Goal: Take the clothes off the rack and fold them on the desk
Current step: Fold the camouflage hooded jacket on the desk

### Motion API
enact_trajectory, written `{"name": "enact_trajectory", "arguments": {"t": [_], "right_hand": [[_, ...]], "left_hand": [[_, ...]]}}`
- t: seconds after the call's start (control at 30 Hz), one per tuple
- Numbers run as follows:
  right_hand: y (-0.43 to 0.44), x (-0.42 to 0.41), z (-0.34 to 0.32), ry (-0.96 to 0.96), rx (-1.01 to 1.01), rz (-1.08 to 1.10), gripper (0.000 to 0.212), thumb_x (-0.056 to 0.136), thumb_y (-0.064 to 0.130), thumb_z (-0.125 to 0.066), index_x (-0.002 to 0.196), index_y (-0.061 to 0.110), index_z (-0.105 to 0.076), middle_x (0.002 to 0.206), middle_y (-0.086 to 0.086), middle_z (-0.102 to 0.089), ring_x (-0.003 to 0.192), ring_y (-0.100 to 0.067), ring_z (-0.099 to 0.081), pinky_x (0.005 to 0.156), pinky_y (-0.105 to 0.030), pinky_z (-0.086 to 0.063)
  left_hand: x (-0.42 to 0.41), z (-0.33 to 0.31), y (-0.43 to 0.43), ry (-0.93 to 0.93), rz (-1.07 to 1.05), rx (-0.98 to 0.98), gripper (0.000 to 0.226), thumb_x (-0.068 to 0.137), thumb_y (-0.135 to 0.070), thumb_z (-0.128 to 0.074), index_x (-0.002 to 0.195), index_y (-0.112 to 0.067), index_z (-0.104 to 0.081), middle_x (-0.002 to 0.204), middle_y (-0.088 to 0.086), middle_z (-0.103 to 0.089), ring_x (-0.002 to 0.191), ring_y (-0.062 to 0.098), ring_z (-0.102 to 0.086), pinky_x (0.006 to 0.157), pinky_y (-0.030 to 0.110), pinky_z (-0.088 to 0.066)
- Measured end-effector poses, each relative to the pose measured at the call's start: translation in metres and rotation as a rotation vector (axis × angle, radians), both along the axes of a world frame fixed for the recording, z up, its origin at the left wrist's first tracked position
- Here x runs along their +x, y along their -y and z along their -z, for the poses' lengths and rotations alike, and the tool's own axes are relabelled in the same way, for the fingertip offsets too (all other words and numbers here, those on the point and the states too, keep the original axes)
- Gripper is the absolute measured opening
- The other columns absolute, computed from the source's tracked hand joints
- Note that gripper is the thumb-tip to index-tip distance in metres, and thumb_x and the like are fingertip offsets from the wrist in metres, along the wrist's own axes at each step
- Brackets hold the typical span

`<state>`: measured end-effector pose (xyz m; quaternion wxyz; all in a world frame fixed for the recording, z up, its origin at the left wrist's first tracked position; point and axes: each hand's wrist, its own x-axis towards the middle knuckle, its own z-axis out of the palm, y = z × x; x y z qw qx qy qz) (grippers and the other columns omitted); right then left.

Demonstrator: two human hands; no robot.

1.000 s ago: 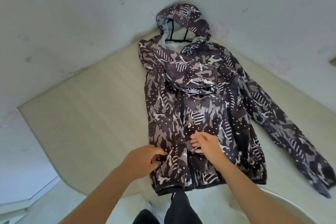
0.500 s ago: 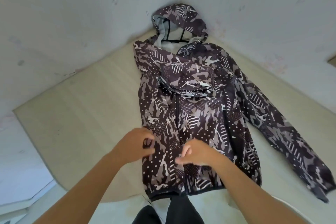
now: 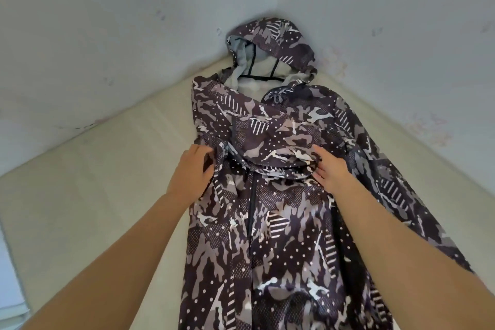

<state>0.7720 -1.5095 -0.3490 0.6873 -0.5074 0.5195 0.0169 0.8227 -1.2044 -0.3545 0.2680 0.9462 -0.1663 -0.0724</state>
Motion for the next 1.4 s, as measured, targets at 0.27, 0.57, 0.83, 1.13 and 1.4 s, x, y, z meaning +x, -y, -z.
{"name": "enact_trajectory", "arguments": {"t": [0.27,0.57,0.83,1.13,1.4], "right_hand": [[0.030,0.060,-0.029,0.279,-0.634,-0.284,0.033,0.087,0.022,-0.070,0.117,0.011,-0.064,0.113,-0.002,-0.066,0.105,-0.018,-0.061,0.095,-0.033,-0.047],[0.028,0.060,0.013,0.048,-1.369,-0.884,0.068,0.096,0.040,-0.046,0.152,0.040,-0.006,0.161,-0.001,0.002,0.148,-0.026,-0.001,0.118,-0.047,-0.004],[0.030,0.070,0.047,-0.035,-1.171,-1.531,0.058,0.097,0.061,-0.012,0.146,0.050,0.015,0.154,0.008,0.032,0.142,-0.019,0.032,0.117,-0.048,0.014],[0.074,0.025,0.026,0.113,-1.248,-0.787,0.042,0.101,0.031,-0.042,0.142,0.026,-0.040,0.154,0.005,-0.028,0.143,-0.016,-0.022,0.119,-0.045,-0.017],[0.138,-0.036,0.030,-0.454,-1.187,-0.666,0.058,0.088,0.060,-0.051,0.130,0.023,-0.042,0.131,-0.004,-0.043,0.123,-0.025,-0.042,0.104,-0.043,-0.034]], "left_hand": [[0.028,0.019,0.004,-0.052,0.268,0.398,0.094,0.083,-0.062,-0.057,0.154,-0.028,-0.007,0.162,-0.005,-0.005,0.148,0.019,-0.010,0.119,0.043,-0.011],[0.072,-0.002,0.068,0.086,0.063,0.283,0.060,0.097,-0.047,-0.034,0.152,-0.033,-0.016,0.160,0.002,-0.016,0.147,0.021,-0.014,0.120,0.047,-0.014],[0.074,0.057,0.073,-0.017,0.086,0.453,0.070,0.075,-0.079,0.016,0.140,-0.056,0.023,0.154,-0.008,0.030,0.143,0.019,0.029,0.116,0.047,0.016],[0.095,0.055,0.039,-0.039,0.062,0.435,0.059,0.097,-0.057,-0.020,0.152,-0.038,-0.008,0.162,-0.003,0.007,0.148,0.019,0.012,0.117,0.049,0.006],[0.073,-0.007,0.136,0.176,0.040,-0.068,0.049,0.101,-0.041,-0.037,0.145,-0.017,-0.038,0.148,0.005,-0.038,0.139,0.021,-0.030,0.116,0.039,-0.020]]}}
